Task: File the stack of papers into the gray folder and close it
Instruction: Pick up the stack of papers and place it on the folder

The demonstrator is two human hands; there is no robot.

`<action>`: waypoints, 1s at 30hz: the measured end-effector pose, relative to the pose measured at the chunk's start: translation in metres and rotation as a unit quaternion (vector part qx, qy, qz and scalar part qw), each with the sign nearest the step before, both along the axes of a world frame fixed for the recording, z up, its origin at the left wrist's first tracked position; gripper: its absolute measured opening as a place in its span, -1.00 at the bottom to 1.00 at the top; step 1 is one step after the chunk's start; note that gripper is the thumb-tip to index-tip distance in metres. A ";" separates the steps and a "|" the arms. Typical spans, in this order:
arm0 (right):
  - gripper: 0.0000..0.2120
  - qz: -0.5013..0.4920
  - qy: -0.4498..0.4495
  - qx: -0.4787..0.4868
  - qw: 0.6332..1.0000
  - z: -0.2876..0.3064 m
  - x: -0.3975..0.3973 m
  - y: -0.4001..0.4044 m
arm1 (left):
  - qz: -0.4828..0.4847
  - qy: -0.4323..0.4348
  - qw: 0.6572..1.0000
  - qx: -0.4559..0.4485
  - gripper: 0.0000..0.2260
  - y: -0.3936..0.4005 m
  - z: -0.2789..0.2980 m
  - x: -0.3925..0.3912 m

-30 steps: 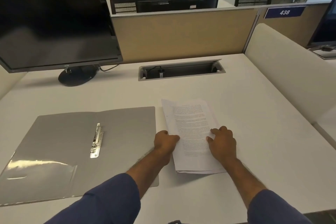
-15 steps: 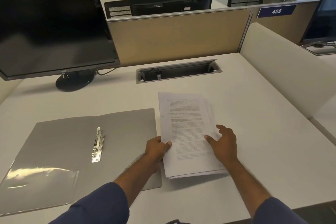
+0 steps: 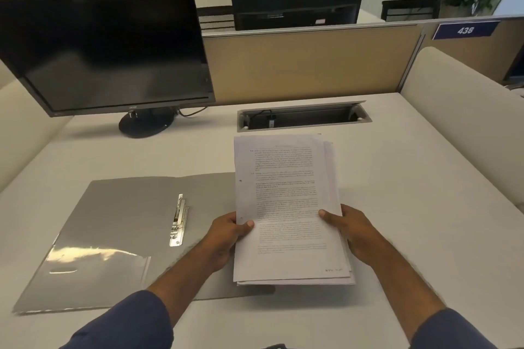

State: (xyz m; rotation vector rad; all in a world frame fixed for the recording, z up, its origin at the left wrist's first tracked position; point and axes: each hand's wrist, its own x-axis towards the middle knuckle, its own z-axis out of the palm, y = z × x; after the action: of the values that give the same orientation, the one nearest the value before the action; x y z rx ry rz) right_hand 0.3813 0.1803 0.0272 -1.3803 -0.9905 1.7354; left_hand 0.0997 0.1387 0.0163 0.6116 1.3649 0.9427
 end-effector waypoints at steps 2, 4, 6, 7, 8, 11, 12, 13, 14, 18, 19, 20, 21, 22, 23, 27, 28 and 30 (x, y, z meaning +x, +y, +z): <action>-0.60 0.027 0.039 -0.018 0.999 0.001 -0.009 0.000 | 0.003 0.005 1.000 0.002 -0.81 -0.002 0.002 -0.010; -0.62 0.038 0.051 -0.018 0.998 0.001 -0.019 -0.001 | 0.009 0.019 1.000 0.004 -0.80 -0.004 0.003 -0.020; -0.62 0.039 0.053 -0.013 0.998 0.001 -0.030 -0.001 | 0.011 0.056 0.998 0.012 -0.80 -0.006 0.006 -0.028; -0.62 0.038 0.050 -0.010 0.998 0.000 -0.036 -0.001 | 0.010 0.080 0.997 0.016 -0.80 -0.007 0.007 -0.032; -0.62 0.036 0.048 -0.009 0.998 0.000 -0.041 -0.002 | 0.009 0.102 0.995 0.019 -0.80 -0.007 0.008 -0.036; -0.62 0.034 0.051 -0.014 0.998 -0.001 -0.056 -0.003 | -0.007 0.150 0.988 0.028 -0.78 -0.008 0.010 -0.050; -0.63 0.032 0.053 -0.019 0.998 -0.001 -0.057 -0.004 | -0.016 0.162 0.986 0.033 -0.78 -0.008 0.010 -0.052; -0.64 0.032 0.055 -0.024 0.998 -0.002 -0.060 -0.003 | -0.022 0.177 0.983 0.040 -0.77 -0.009 0.012 -0.056; -0.65 0.031 0.054 -0.029 0.998 -0.002 -0.063 -0.003 | -0.024 0.204 0.977 0.049 -0.75 -0.011 0.013 -0.060; -0.66 0.021 0.043 -0.040 0.998 -0.004 -0.068 0.001 | -0.018 0.450 0.887 0.107 -0.59 -0.015 0.015 -0.078; -0.66 0.017 0.039 -0.043 0.998 -0.005 -0.069 0.001 | -0.002 0.485 0.865 0.129 -0.59 -0.017 0.014 -0.086; -0.66 0.013 0.035 -0.047 0.998 -0.006 -0.070 0.002 | 0.019 0.506 0.849 0.153 -0.61 -0.020 0.012 -0.095; -0.66 0.008 0.031 -0.051 0.998 -0.006 -0.070 0.002 | 0.040 0.522 0.835 0.172 -0.64 -0.022 0.010 -0.106; -0.66 0.005 0.027 -0.053 0.998 -0.007 -0.071 0.002 | 0.053 0.540 0.820 0.183 -0.67 -0.025 0.007 -0.118; -0.66 0.004 0.024 -0.055 0.998 -0.007 -0.072 0.003 | 0.057 0.562 0.804 0.187 -0.69 -0.027 0.004 -0.131; -0.66 0.004 0.016 -0.054 0.998 -0.005 -0.075 0.005 | -0.017 0.665 0.730 0.158 -0.64 -0.038 -0.015 -0.180; -0.67 0.005 0.014 -0.054 0.998 -0.004 -0.076 0.005 | -0.048 0.684 0.713 0.145 -0.61 -0.040 -0.020 -0.189; -0.68 0.004 0.012 -0.054 0.998 -0.002 -0.079 0.006 | -0.101 0.703 0.694 0.118 -0.48 -0.045 -0.031 -0.202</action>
State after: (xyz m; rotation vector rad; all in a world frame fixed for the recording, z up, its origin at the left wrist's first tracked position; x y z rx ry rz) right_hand 0.3027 0.1860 0.0250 -1.4218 -0.9020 1.8315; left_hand -0.1024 0.0940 -0.0146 1.8807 2.4177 0.3222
